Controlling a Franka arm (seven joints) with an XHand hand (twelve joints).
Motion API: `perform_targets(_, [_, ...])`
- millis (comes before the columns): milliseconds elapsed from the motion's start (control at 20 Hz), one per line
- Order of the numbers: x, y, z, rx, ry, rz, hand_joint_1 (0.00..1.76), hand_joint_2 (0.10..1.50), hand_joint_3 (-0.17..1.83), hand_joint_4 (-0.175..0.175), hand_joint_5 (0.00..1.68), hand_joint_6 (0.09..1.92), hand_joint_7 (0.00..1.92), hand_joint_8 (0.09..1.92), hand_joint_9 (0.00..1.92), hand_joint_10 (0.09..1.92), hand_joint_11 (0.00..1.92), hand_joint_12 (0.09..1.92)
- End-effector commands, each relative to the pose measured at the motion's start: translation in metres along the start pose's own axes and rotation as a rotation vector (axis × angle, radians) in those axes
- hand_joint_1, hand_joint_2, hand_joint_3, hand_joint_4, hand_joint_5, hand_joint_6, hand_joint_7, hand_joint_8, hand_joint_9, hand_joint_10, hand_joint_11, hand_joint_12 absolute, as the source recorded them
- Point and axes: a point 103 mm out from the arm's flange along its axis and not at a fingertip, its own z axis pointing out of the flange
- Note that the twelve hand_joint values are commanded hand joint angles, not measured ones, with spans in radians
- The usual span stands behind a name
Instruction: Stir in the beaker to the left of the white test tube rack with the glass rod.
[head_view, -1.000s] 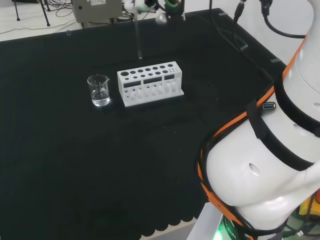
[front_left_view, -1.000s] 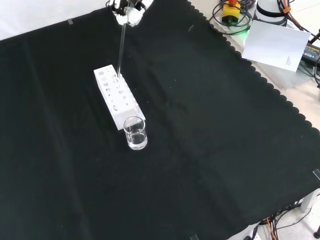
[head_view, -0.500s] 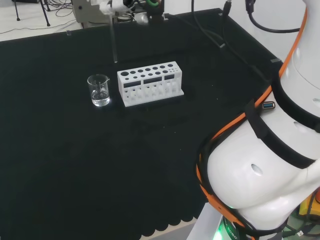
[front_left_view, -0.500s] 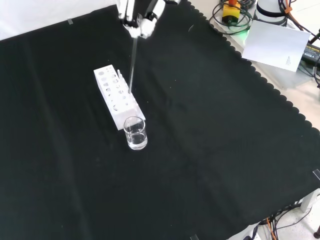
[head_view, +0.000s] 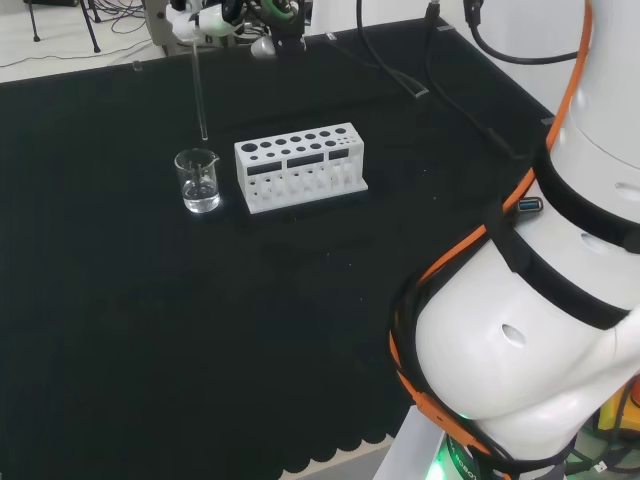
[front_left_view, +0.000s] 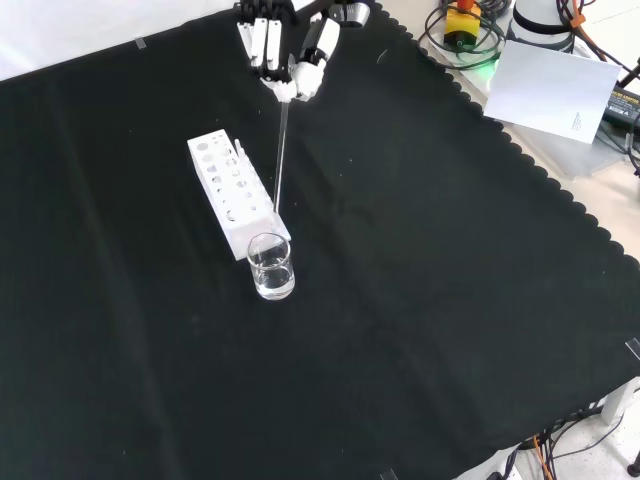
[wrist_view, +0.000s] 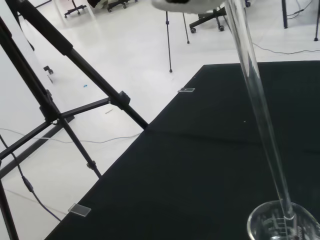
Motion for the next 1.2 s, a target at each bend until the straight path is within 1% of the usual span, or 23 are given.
perform_targets(50, [0.01, 0.012, 0.006, 0.009, 0.013, -0.034, 1.28, 1.09, 0.03, -0.175, 1.14, 0.45, 0.94, 1.39, 1.58, 1.08, 1.63, 0.88])
perform_targets(300, [0.014, 0.022, 0.011, 0.021, 0.022, -0.055, 1.28, 1.09, 0.03, -0.175, 1.14, 0.45, 0.94, 1.39, 1.58, 1.08, 1.63, 0.88])
perform_targets(500, [0.012, 0.027, 0.018, 0.033, 0.03, -0.064, 1.28, 1.09, 0.03, -0.175, 1.14, 0.45, 0.94, 1.39, 1.58, 1.08, 1.63, 0.88])
perform_targets(800, [0.003, 0.034, 0.023, 0.041, 0.037, -0.065, 1.28, 1.1, 0.03, -0.175, 1.14, 0.45, 0.94, 1.39, 1.58, 1.08, 1.63, 0.88])
perform_targets(1000, [0.003, 0.035, 0.023, 0.047, 0.04, -0.061, 1.28, 1.1, 0.03, -0.175, 1.14, 0.45, 0.94, 1.39, 1.58, 1.08, 1.63, 0.88])
perform_targets(1200, [-0.009, 0.039, 0.025, 0.056, 0.04, -0.056, 1.28, 1.1, 0.02, -0.175, 1.14, 0.45, 0.94, 1.39, 1.58, 1.08, 1.63, 0.88])
